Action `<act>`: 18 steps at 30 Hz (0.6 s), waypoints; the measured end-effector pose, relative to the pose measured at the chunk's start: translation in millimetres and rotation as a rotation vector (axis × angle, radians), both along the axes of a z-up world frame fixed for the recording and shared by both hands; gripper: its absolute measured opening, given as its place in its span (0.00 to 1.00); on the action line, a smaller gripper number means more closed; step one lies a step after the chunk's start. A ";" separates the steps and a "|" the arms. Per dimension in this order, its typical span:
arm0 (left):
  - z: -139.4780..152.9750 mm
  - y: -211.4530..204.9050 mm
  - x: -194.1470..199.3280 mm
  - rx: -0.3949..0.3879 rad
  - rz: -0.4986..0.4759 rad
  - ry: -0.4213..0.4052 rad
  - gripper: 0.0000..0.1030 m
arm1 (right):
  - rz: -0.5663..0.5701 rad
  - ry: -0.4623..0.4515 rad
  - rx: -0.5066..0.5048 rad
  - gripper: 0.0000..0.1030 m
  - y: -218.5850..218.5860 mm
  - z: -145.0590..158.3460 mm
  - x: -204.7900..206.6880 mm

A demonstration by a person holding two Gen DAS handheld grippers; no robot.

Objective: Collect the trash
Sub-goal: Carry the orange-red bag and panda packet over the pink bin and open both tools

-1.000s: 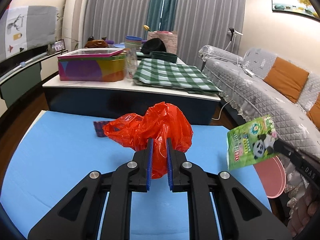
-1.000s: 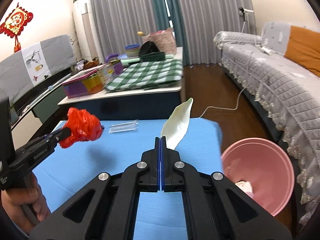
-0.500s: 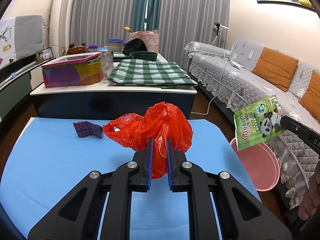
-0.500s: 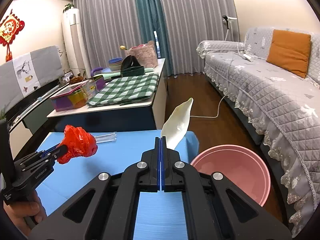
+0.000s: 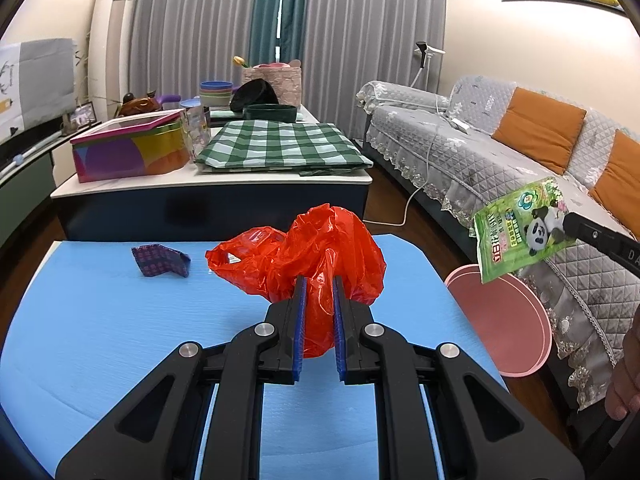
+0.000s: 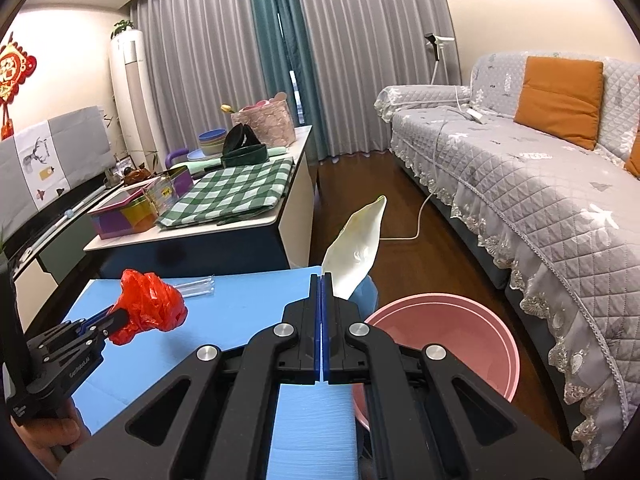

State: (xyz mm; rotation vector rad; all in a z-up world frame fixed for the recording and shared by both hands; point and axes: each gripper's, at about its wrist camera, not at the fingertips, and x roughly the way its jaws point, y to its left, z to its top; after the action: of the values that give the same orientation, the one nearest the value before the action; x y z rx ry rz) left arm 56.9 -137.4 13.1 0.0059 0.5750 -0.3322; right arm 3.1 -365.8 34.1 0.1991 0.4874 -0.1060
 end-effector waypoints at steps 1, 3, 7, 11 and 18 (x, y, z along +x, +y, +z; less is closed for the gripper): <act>0.0 -0.1 -0.2 0.001 -0.001 -0.001 0.12 | -0.003 -0.001 -0.002 0.00 -1.3 0.9 -0.2; 0.0 -0.6 -0.4 0.001 -0.003 0.000 0.12 | -0.015 -0.004 -0.008 0.00 -4.6 3.0 -1.2; -0.7 -0.8 -0.8 0.003 -0.007 0.000 0.12 | -0.041 -0.009 -0.016 0.00 -13.2 8.7 -2.5; -0.2 0.3 0.0 -0.006 -0.009 0.004 0.12 | -0.063 -0.009 -0.020 0.00 -21.2 12.2 -3.2; -0.5 -8.4 -1.6 -0.006 -0.024 0.005 0.12 | -0.084 0.001 -0.030 0.00 -32.0 14.6 -2.4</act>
State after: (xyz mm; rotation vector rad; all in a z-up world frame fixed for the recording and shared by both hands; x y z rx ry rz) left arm 55.2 -145.8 12.6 0.0065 0.5792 -0.3578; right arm 0.7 -397.7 48.7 0.1900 0.4778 -0.1956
